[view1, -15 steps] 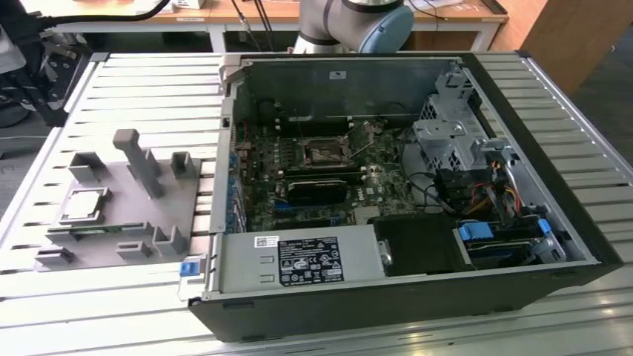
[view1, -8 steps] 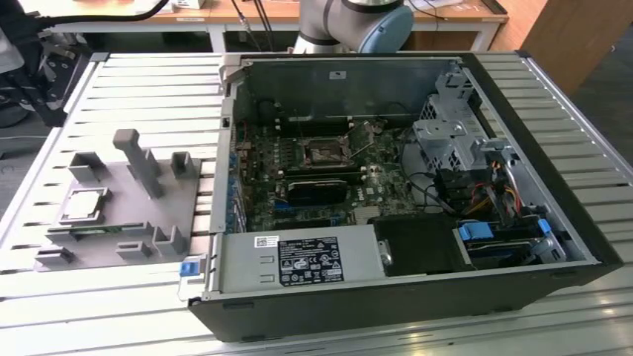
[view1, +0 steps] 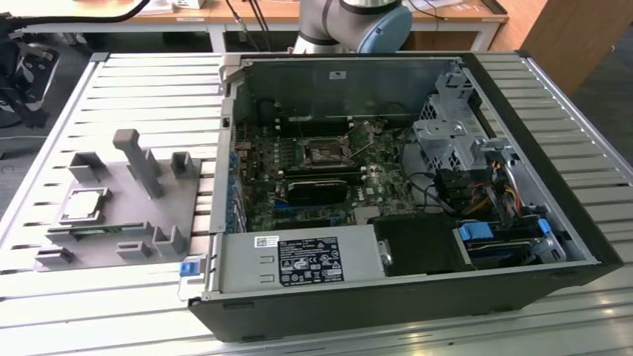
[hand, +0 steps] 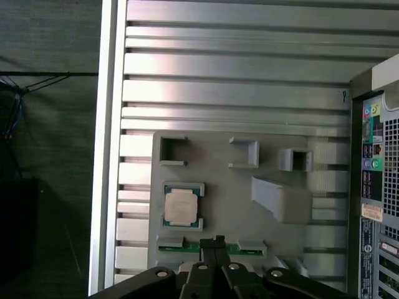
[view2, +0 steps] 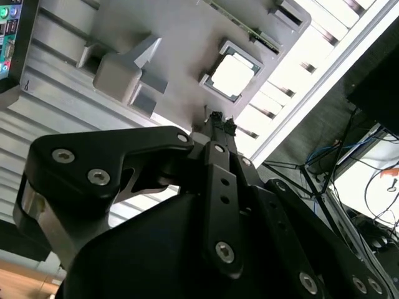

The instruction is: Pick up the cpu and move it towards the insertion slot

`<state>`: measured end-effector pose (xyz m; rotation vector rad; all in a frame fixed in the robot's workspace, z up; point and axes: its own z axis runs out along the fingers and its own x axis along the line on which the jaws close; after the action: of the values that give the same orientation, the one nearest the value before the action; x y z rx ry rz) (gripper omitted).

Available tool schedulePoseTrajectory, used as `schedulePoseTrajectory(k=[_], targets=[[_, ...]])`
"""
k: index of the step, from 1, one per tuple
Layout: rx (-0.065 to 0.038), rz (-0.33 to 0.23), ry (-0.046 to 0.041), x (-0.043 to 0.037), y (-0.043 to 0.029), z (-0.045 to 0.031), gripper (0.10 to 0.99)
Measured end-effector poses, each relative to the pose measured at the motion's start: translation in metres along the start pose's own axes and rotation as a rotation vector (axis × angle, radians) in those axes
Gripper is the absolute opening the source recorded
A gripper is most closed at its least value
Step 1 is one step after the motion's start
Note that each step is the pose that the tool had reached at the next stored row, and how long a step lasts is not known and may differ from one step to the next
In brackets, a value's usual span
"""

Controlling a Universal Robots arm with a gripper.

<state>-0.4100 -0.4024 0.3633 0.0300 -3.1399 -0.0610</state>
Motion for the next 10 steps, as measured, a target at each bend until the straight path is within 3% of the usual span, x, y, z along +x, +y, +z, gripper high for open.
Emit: schedulePoseTrajectory(k=[6,10], targets=[[0.000,0.001,0.0001,0.0165,0.0001,0.0044,0.106],[0.001,0.001,0.0000,0.0313,0.0002,0.0115,0.106]])
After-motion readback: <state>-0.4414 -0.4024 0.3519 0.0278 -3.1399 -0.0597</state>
